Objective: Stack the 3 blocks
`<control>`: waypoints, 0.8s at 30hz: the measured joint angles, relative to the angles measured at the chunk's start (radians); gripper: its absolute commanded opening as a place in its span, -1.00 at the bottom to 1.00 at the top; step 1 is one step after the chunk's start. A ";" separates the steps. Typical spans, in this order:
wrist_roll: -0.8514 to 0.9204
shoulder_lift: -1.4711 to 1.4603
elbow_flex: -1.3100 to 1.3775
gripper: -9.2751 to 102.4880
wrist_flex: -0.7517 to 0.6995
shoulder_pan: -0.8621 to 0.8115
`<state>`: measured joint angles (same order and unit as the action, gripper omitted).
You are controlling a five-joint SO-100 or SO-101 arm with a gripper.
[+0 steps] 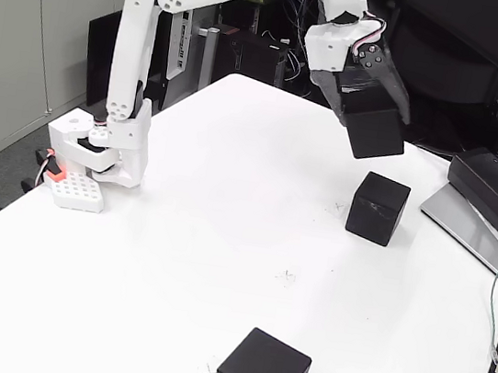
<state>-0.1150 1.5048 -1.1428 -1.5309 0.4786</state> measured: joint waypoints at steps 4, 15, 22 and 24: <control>-0.003 -0.037 0.000 -0.85 0.018 0.003; -0.086 -0.075 0.002 -0.85 0.071 0.005; -0.103 -0.147 0.002 -0.85 0.084 0.005; -0.103 -0.150 0.002 -0.85 0.084 0.005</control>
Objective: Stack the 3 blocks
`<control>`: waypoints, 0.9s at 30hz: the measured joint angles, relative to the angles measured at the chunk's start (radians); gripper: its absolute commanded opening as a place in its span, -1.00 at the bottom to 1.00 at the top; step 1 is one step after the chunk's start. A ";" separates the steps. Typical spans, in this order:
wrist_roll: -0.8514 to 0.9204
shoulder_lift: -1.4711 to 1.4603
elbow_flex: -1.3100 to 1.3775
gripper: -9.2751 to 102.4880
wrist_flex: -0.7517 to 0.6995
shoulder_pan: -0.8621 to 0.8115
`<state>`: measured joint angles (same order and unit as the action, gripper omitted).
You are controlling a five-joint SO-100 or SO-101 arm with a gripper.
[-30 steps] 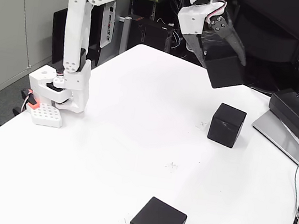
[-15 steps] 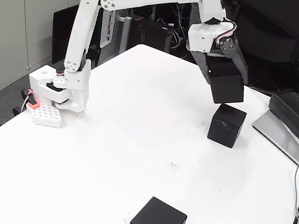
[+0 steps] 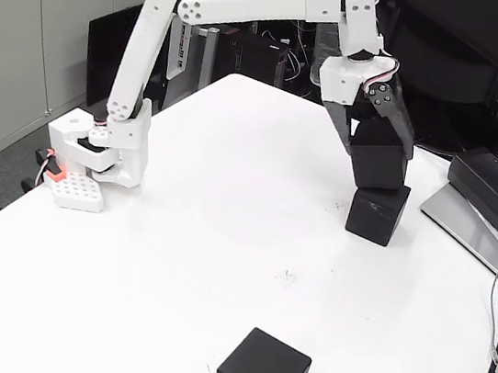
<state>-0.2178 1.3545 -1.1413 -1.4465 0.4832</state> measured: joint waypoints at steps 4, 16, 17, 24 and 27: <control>0.000 -0.008 0.021 -0.85 0.008 0.000; 0.000 -0.052 0.054 -0.85 0.009 -0.095; 0.000 -0.064 0.055 -0.85 0.009 -0.097; 0.000 -0.100 0.081 -0.85 0.018 -0.106; 0.000 -0.100 0.084 -0.85 0.018 -0.106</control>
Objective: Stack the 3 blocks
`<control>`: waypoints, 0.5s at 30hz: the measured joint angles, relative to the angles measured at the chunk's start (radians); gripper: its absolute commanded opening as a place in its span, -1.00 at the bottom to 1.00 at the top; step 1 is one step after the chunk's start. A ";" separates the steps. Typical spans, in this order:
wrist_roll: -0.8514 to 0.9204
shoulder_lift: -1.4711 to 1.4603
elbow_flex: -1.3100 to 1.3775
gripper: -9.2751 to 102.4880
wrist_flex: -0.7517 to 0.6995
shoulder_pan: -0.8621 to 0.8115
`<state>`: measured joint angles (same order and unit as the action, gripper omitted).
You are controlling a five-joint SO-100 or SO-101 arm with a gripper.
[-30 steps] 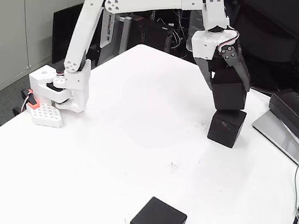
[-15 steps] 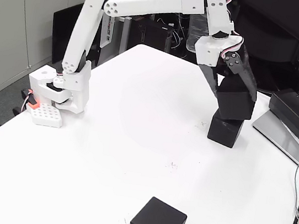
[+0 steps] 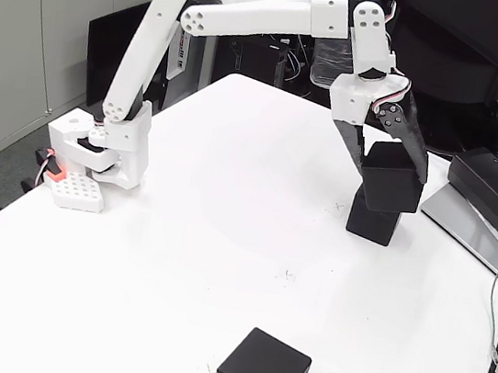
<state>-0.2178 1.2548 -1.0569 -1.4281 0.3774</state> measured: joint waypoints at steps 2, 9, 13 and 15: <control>0.000 -0.003 0.012 -0.85 0.000 0.000; 0.000 -0.008 0.034 -0.85 -0.006 0.000; 0.000 -0.008 0.034 -0.85 -0.006 0.002; 0.000 -0.008 0.034 -0.85 -0.006 0.002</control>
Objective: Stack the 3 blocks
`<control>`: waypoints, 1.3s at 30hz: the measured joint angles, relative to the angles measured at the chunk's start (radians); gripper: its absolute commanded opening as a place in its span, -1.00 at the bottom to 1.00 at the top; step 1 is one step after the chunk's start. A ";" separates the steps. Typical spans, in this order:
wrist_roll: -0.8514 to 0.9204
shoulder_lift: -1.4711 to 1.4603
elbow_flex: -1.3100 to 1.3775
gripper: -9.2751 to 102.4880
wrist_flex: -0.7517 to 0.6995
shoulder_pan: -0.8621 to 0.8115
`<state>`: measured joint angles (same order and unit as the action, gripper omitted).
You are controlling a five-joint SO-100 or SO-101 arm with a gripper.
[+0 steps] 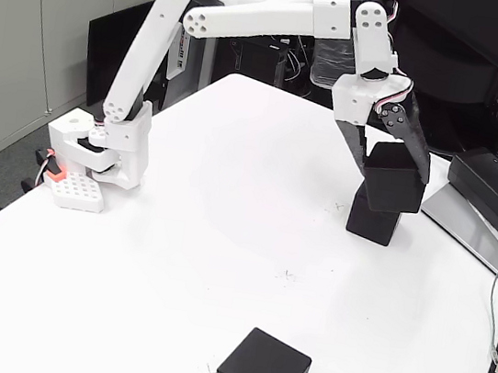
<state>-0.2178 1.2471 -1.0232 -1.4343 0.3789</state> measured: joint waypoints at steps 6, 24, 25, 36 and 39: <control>0.000 0.000 0.005 -0.85 -0.034 0.031; 0.000 0.000 0.011 -0.84 -0.060 0.081; 0.000 0.000 0.011 -0.84 -0.060 0.081; 0.000 0.000 0.011 -0.47 -0.060 0.081; 0.000 0.000 0.011 -0.39 -0.060 0.081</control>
<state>-0.2178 1.2471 -1.0124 -1.4941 0.4602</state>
